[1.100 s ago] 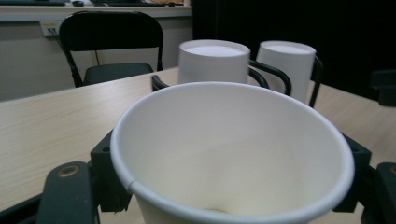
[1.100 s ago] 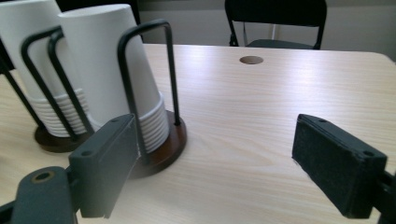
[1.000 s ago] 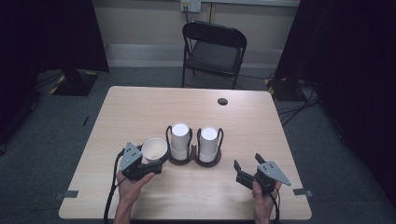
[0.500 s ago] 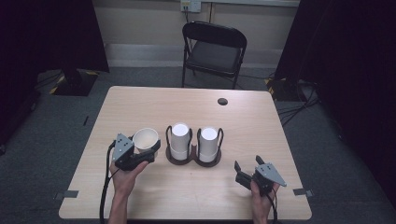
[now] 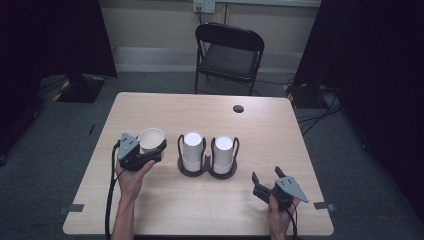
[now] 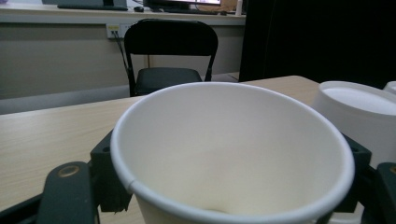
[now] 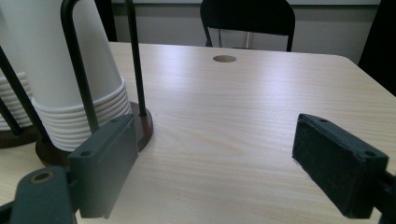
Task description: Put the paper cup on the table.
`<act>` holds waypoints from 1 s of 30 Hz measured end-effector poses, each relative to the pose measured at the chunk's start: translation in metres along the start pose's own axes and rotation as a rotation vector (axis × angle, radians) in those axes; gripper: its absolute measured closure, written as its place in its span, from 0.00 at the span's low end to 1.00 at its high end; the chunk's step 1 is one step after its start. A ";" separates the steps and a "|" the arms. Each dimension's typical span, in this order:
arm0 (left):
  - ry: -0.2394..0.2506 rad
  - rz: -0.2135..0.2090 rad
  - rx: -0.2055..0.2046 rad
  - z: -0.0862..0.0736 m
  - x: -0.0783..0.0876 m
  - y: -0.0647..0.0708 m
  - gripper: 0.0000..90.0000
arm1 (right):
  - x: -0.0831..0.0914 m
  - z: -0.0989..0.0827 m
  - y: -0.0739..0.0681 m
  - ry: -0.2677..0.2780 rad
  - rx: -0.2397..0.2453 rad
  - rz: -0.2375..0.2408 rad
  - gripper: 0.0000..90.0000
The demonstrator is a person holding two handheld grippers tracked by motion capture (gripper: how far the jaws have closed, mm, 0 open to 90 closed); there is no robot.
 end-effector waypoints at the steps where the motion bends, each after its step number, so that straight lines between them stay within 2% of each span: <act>1: -0.005 0.006 -0.004 -0.001 -0.001 -0.002 0.25 | 0.001 0.001 0.001 0.008 -0.010 -0.004 0.15; 7: -0.042 0.019 -0.053 -0.004 -0.014 -0.008 0.24 | 0.002 0.002 0.000 0.023 0.004 -0.007 0.15; 10: -0.051 0.017 -0.047 -0.006 -0.021 -0.013 0.24 | 0.001 0.001 -0.003 0.010 0.016 0.018 0.15; 14: -0.047 0.018 -0.042 -0.007 -0.029 -0.019 0.24 | 0.001 0.000 -0.003 0.008 0.018 0.018 0.15; 16: -0.039 0.016 -0.052 -0.007 -0.030 -0.019 0.24 | 0.001 0.001 -0.003 0.010 0.014 0.019 0.15; 19: -0.056 0.020 -0.065 -0.012 -0.034 -0.022 0.24 | 0.001 0.001 -0.003 0.011 0.016 0.025 0.15; 22: -0.066 0.030 -0.049 -0.019 -0.040 -0.027 0.24 | 0.001 0.000 -0.004 0.006 0.017 0.032 0.15; 25: -0.081 0.046 -0.012 -0.027 -0.047 -0.034 0.24 | 0.000 0.000 -0.004 0.002 0.018 0.033 0.15; 26: -0.088 0.039 -0.006 -0.030 -0.049 -0.034 0.23 | 0.000 0.000 -0.004 -0.002 0.013 0.034 0.16; 30: -0.116 0.039 -0.007 -0.041 -0.056 -0.038 0.23 | 0.000 0.000 -0.005 -0.002 0.014 0.041 0.16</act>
Point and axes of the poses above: each handheld gripper's, and its own axes: x roughly backward along the jaws, z roughly out of its top, y roughly to its right, the point moved 10 cm from there along -x, roughly forward along the jaws, and after that the axes turned 6 degrees about y, right-handed, at the moved point
